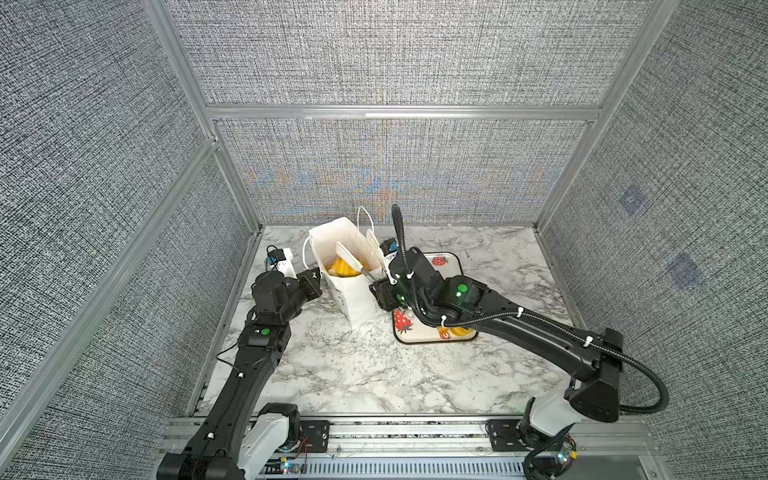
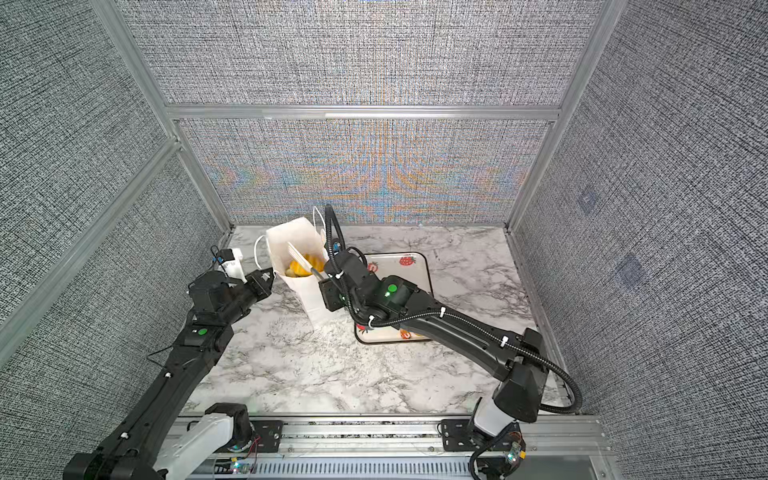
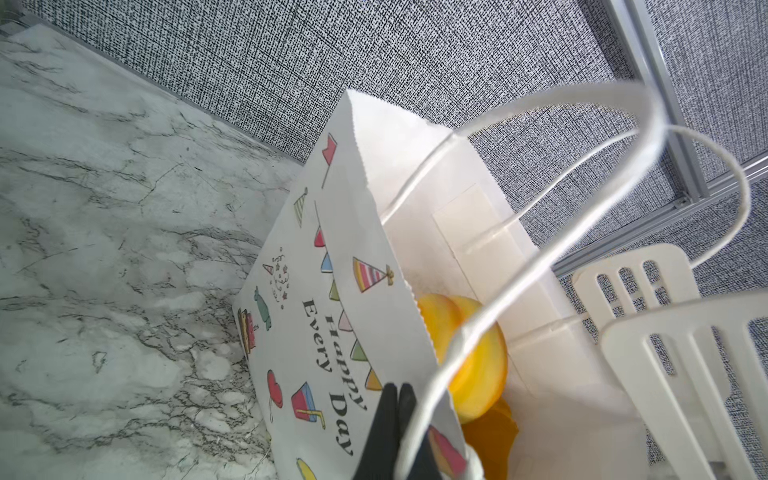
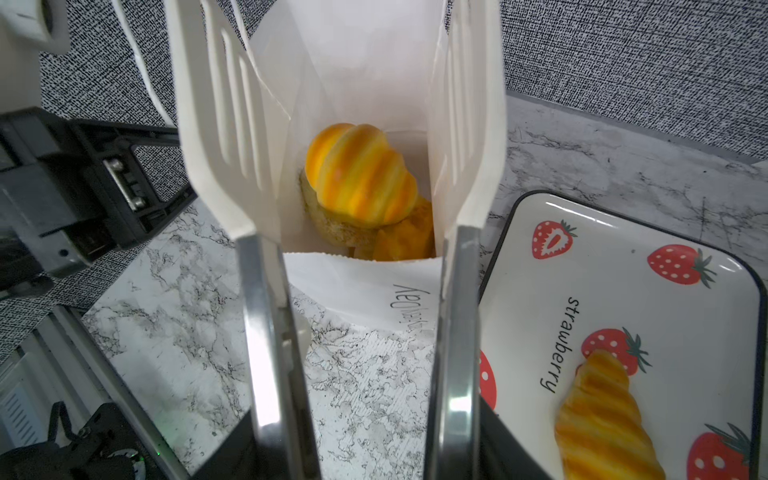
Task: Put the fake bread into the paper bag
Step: 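Lower the twisted roll into the bag and open the tongs, then raise the open tongs out of the bag back over the tray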
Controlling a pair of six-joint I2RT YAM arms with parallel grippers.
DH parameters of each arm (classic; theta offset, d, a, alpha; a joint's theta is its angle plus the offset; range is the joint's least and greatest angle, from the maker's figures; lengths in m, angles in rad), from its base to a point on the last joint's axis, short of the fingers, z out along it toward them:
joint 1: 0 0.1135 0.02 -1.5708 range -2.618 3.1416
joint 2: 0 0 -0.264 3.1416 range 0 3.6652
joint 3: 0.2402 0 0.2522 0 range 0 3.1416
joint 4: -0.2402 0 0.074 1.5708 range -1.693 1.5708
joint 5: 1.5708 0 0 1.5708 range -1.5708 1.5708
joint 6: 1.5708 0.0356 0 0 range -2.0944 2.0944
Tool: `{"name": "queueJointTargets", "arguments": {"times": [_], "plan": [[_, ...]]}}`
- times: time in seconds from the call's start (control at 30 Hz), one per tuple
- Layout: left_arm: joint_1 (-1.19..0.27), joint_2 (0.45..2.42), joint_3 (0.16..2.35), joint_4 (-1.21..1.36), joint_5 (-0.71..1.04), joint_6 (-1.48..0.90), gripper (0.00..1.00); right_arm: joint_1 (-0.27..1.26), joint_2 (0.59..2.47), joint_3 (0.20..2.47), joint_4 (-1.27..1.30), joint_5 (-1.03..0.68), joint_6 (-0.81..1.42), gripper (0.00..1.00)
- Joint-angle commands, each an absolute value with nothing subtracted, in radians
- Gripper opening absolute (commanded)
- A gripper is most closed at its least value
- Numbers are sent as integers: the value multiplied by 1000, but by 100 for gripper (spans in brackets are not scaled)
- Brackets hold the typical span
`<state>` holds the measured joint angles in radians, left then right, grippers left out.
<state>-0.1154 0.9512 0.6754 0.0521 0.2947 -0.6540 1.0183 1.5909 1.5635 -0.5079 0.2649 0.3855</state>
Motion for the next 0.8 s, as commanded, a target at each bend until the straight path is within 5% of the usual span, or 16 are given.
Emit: {"name": "queueJointTargets", "arguments": {"times": [0.0,0.77], "plan": [[-116,948,674,30,301,-647,0,1017,1572,1572,-483,289,384,57],[-115,954,679,35,305,-653,0,1012,1396,1517,-514,415,359,56]]}}
